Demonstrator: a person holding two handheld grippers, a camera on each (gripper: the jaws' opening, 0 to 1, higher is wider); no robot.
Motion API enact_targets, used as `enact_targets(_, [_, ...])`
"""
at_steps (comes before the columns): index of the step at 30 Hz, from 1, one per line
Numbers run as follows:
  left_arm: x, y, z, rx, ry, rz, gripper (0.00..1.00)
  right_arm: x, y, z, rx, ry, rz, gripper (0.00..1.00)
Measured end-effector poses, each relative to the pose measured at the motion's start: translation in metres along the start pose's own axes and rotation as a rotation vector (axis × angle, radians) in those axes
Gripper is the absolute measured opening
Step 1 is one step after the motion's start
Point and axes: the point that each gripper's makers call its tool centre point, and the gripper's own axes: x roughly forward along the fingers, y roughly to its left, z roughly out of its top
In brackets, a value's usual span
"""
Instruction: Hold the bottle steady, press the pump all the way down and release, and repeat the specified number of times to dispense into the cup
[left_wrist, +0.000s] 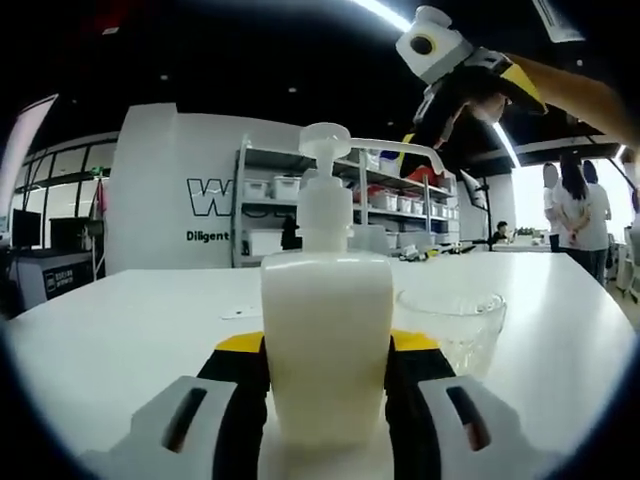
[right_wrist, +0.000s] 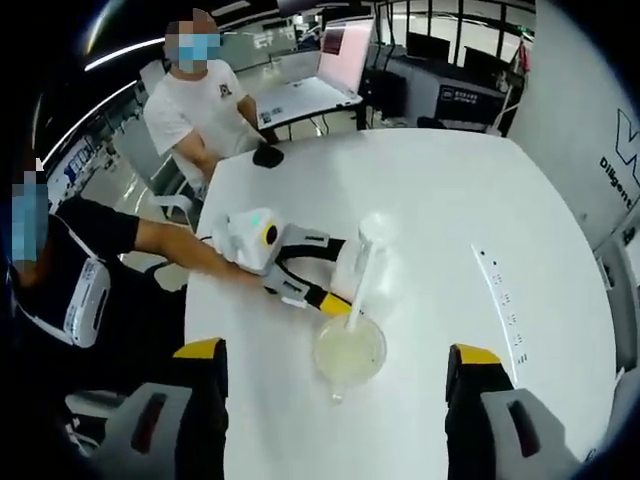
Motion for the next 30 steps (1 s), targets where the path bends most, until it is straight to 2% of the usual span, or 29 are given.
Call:
enact_targets(1, [0.0, 0.002, 0.003, -0.002, -0.012, 0.007, 0.49, 0.001, 0.0, -0.001, -0.002, -0.001, -0.002, 0.91])
enact_targets(9, [0.005, 0.001, 0.006, 0.013, -0.034, -0.005, 0.46, 0.002, 0.0, 0.0, -0.002, -0.001, 0.0, 0.9])
enact_targets(24, [0.013, 0.008, 0.004, -0.001, -0.026, -0.001, 0.44, 0.002, -0.006, 0.013, -0.015, 0.002, -0.013, 0.88])
enact_targets(30, [0.015, 0.009, 0.004, -0.01, -0.044, -0.013, 0.44, 0.0, -0.01, 0.019, -0.019, 0.003, -0.016, 0.86])
